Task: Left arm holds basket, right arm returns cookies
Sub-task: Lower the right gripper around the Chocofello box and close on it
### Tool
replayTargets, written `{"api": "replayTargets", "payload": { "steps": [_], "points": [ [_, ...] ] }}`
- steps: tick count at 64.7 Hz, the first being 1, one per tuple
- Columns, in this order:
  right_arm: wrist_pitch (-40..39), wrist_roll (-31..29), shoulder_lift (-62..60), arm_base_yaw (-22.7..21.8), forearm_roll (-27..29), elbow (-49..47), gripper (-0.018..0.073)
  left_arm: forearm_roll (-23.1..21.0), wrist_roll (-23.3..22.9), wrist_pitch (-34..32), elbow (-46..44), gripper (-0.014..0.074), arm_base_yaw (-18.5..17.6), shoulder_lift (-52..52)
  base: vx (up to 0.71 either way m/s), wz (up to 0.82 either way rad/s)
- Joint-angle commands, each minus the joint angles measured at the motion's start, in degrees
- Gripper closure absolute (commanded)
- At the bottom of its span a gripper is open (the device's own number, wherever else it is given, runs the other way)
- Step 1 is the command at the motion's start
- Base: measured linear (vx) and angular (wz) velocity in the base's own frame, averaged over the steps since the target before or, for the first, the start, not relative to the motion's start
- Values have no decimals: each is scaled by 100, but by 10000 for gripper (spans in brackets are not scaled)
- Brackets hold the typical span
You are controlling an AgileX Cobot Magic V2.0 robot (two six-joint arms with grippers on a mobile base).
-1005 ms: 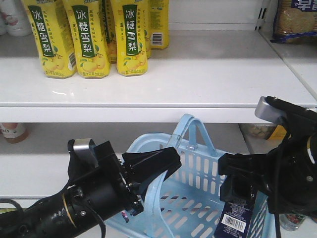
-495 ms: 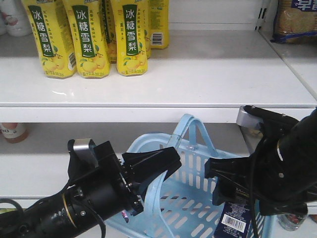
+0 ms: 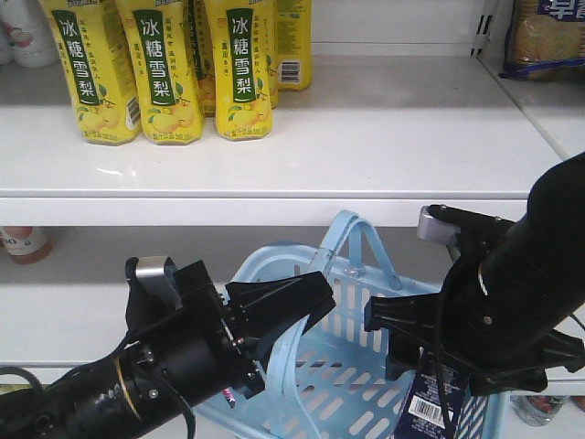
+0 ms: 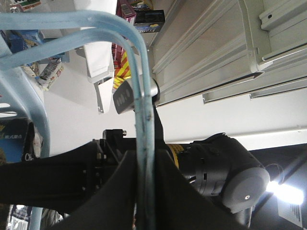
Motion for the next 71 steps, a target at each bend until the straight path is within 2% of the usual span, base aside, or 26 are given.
{"api": "replayTargets", "payload": {
  "steps": [1, 22, 50, 61, 71],
  "points": [
    [234, -64, -75, -21, -182, -128, 24, -1294, 156, -1341, -222, 596, 163, -222, 0, 0],
    [319, -64, 45, -21, -528, -128, 24, -1294, 156, -1341, -222, 596, 163, -222, 0, 0],
    [266, -79, 384, -21, -528, -128, 34, -1294, 156, -1341, -222, 596, 163, -222, 0, 0],
    [213, -79, 385, -21, -610, -128, 108, -1294, 156, -1341, -222, 596, 163, -222, 0, 0],
    [232, -79, 385, -21, -742, -128, 242, -1294, 156, -1341, -222, 596, 163, -222, 0, 0]
  ]
}}
